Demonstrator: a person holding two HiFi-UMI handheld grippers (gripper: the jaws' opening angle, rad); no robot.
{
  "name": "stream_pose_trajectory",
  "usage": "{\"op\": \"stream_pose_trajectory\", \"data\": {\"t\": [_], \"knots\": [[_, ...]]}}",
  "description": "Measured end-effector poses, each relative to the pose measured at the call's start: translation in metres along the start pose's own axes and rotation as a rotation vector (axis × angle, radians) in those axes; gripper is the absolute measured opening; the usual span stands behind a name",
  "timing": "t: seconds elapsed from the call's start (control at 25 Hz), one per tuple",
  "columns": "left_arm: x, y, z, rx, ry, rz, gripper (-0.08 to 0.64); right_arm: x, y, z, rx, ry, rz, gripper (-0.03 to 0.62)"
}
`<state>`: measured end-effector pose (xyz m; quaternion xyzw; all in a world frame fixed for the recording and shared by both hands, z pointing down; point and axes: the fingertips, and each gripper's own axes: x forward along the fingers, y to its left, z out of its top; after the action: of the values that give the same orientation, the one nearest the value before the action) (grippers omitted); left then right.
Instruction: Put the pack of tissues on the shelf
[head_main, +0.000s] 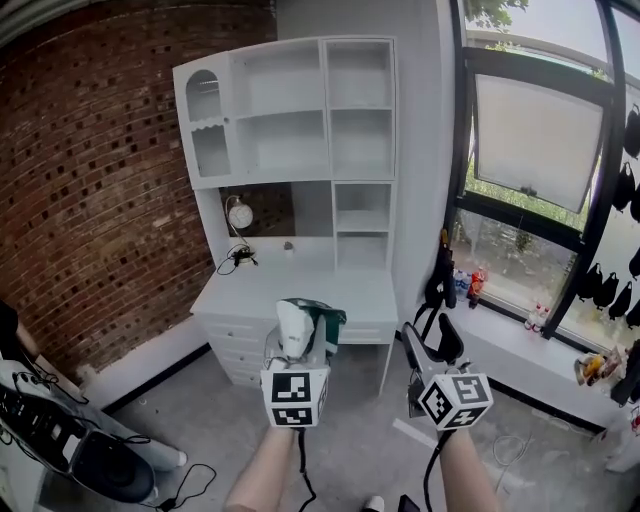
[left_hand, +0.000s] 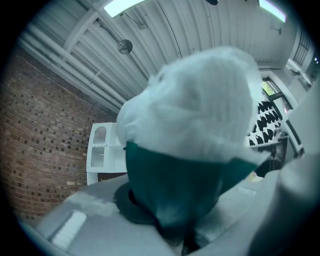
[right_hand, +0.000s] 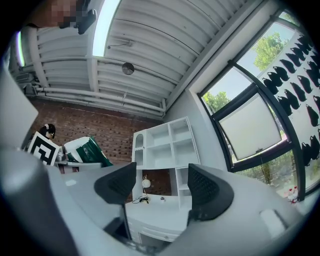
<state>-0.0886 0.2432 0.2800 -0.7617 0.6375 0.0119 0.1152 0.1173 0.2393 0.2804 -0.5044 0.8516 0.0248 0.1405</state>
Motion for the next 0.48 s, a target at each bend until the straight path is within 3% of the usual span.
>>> {"op": "stream_pose_trajectory", "data": {"t": [0.2, 0.48], "knots": [[0.038, 0.005, -0.018, -0.044, 0.024, -0.007, 0.110, 0.031, -0.024, -0.019, 0.010, 0.029, -0.015, 0.316], [0.111, -0.001, -0.020, -0.043, 0.014, -0.002, 0.110, 0.087, -0.068, -0.022, 0.012, 0.023, 0.006, 0.316]]}}
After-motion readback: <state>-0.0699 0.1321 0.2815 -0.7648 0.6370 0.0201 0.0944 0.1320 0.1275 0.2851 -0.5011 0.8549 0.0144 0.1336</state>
